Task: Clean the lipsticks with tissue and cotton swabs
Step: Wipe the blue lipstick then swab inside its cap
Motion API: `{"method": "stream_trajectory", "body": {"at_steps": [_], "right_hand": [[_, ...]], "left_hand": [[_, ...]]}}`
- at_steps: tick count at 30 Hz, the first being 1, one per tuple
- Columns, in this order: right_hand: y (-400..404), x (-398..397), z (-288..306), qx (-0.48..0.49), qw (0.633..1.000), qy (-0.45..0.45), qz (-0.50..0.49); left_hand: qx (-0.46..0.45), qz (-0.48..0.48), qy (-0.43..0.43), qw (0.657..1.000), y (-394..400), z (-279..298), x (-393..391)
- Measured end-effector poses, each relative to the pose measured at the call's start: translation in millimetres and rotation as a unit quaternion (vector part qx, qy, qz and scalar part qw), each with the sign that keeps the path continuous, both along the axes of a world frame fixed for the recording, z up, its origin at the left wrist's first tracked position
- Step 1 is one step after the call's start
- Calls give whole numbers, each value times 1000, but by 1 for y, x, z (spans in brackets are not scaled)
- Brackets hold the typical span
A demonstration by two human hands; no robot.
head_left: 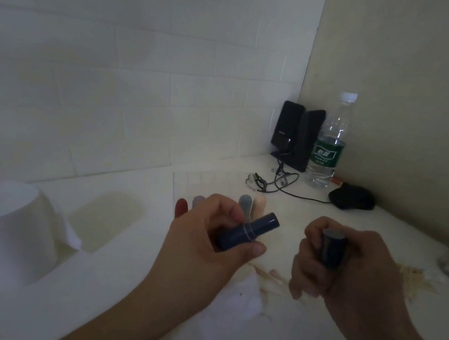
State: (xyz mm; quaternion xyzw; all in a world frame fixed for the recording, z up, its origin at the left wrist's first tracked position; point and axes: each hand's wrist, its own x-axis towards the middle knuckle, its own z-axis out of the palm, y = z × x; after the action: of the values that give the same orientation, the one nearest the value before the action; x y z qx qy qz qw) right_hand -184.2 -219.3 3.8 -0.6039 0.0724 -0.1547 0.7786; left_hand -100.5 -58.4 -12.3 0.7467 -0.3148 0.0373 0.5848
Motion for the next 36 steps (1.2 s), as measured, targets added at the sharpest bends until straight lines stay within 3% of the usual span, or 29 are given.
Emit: {"method": "stream_trajectory", "body": {"at_steps": [6,12,17,19,26,36], "right_hand": [[0,1,-8,-219,969,-58,-101],[-1,-1,-9,-248,962,-96,-58],[0,0,-12,-332,938,-94,-38],[3,0,-12,-331,939,-77,-43],[1,2,-15,-274,947,-91,-139],[7,-1,-16,-277,949,-89,-124]], "left_hand": [[-1,-25,-28,999,0,3,-3],[-19,-73,-5,997,1,2,-4],[16,-65,-50,996,0,-1,-5],[34,-77,-55,995,-1,-2,-3],[-84,-126,84,985,0,-2,0],[-59,-63,88,992,-3,-7,-3]]}}
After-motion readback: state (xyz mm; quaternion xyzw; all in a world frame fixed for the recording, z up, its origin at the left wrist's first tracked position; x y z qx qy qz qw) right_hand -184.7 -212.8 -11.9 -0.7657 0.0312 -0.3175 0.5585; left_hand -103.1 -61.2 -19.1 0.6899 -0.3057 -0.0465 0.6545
